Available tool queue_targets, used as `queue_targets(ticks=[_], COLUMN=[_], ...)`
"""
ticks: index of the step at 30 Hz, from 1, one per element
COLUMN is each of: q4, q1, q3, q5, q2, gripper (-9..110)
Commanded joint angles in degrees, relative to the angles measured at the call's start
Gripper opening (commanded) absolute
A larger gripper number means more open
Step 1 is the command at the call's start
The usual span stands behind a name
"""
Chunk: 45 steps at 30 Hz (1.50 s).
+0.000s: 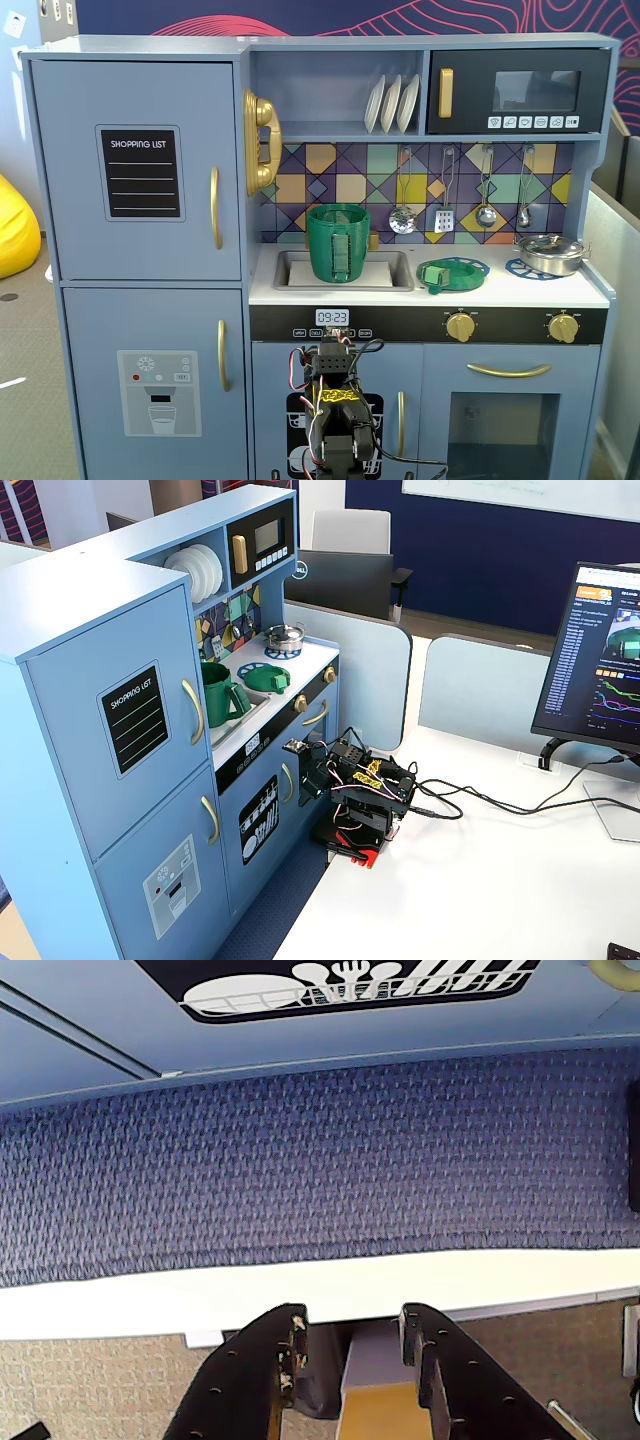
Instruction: Pick up the lid from the counter and put it on the green recipient
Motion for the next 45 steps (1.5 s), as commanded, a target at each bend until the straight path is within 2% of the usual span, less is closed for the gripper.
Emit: queue_targets(ticks=[1,12,16,23,26,29,32,38,45], q4=[10.1,7.1,-6.9,-28.4,-42.5,-60.0,-69.7,-78.0,-81.8], q1=[10.1,11.0,16.3,26.4,30.3,34.0,36.1,38.1,38.8], q3=[1.5,1.4,-3.9,-28.0,-33.5,-33.3,-33.5,-34.1,-39.4], q5=[-2.5,-2.5,-3.8,-12.5,-11.4,-8.6,-7.4,-6.6,-6.1], q2=[-0.4,-0.4,-3.2,-19.3,-23.5,-27.0,-30.2,-35.5,-45.7], gripper=[0,0,0,1,14,34,44,47,45])
